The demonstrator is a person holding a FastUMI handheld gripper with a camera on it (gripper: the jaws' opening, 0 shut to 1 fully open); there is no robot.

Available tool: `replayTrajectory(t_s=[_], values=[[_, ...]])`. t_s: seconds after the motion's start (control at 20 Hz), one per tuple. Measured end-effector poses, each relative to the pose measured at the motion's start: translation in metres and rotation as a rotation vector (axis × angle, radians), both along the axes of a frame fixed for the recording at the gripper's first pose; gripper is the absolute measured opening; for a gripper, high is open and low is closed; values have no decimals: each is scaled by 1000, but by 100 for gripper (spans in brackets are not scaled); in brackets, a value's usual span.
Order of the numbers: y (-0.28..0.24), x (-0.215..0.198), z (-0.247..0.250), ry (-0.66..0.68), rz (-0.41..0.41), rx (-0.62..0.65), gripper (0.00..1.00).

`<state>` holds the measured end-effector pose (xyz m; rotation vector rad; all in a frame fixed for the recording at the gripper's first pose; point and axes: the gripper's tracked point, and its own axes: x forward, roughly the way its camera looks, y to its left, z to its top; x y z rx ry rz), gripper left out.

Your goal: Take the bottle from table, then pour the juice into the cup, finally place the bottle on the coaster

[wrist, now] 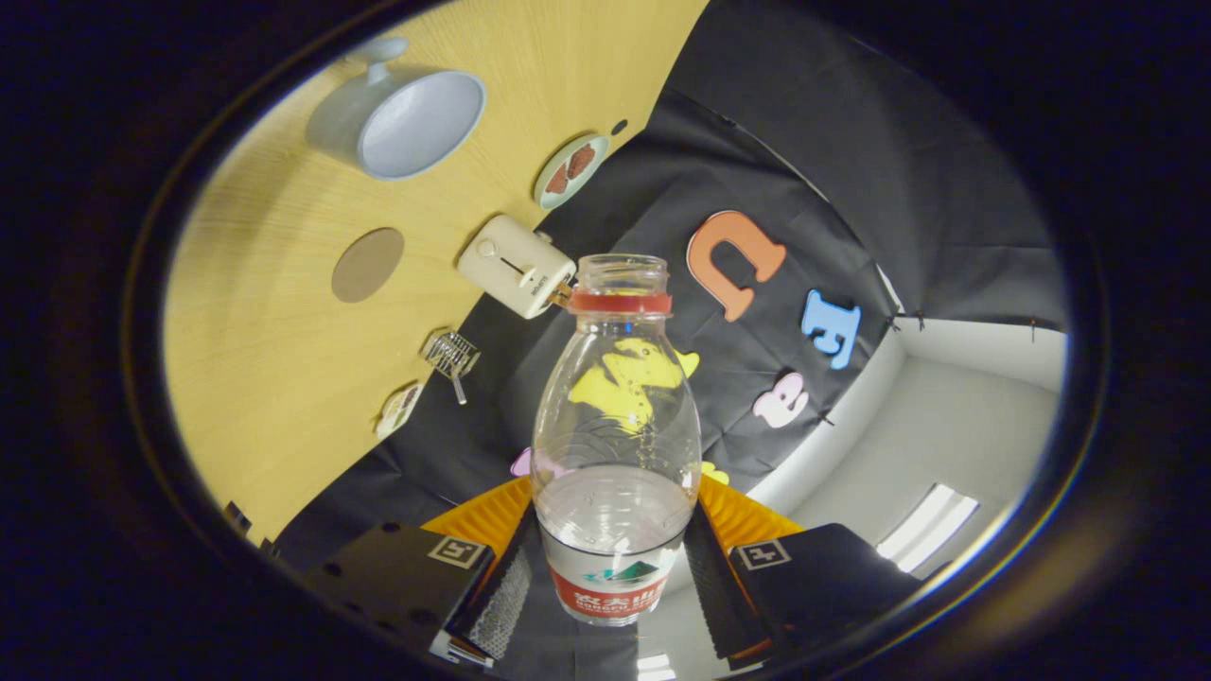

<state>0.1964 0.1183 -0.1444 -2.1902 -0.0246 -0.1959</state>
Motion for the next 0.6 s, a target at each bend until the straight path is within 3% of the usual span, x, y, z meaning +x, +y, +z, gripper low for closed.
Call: replayTrajectory(t_s=[0.35,0.6], values=[[0,-4,-5,5,16,37,81],[1,-2,-11,18,37,176,81]])
